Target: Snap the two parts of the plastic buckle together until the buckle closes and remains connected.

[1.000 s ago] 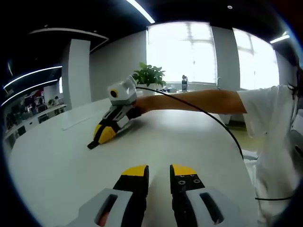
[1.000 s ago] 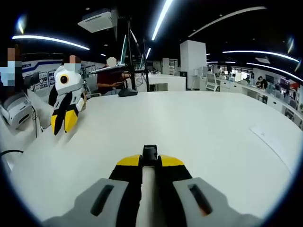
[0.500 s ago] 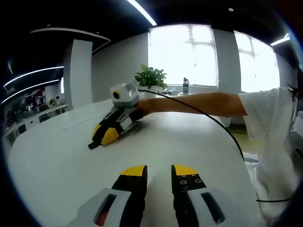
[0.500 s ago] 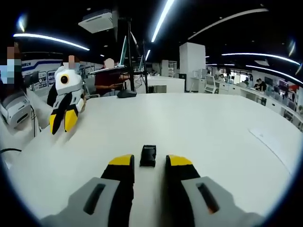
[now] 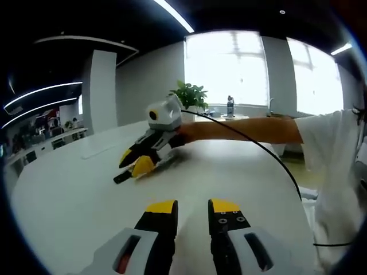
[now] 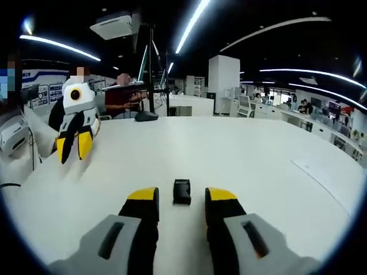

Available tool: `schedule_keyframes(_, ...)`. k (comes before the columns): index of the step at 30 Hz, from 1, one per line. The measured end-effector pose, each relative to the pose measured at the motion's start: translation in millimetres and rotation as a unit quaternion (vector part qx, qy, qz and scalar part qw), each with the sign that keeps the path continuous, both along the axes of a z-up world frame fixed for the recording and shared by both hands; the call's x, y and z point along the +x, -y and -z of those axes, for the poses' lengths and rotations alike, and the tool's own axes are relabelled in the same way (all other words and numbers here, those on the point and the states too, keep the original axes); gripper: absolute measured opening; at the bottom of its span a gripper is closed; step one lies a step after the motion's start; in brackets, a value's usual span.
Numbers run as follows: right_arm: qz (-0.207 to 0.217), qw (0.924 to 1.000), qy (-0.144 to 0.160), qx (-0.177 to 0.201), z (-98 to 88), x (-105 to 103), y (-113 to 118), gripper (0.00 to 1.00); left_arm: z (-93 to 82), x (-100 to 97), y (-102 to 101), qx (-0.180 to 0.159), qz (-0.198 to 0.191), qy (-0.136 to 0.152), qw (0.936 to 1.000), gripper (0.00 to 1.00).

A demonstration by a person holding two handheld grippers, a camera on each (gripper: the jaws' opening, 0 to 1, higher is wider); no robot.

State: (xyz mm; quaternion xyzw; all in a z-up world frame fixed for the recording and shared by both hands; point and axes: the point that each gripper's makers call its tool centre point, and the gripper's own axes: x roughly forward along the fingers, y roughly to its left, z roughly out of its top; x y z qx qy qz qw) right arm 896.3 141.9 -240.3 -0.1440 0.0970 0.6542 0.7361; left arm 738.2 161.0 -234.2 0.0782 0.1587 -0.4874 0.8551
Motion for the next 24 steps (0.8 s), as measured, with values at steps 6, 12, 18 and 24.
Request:
schedule_keyframes(6,0.032,0.9992,-0.006,0.024,-13.9,-7,-1,0.35,-5.0,7.1,-5,-0.006,-0.021,0.007,0.9997,0.26)
schedule_keyframes(12,0.044,0.9989,-0.002,0.014,-16.2,-27,0,0.36,-9.8,13.0,-11,-0.015,-0.036,0.010,0.9992,0.25)
schedule_keyframes(18,0.075,0.9962,-0.007,0.043,-36.3,-43,6,0.35,-16.8,17.8,-16,-0.028,-0.044,0.014,0.9985,0.27)
schedule_keyframes(24,0.095,0.9947,0.025,0.030,-49.2,-62,18,0.36,-21.8,19.5,-17,-0.035,-0.049,0.019,0.9980,0.29)
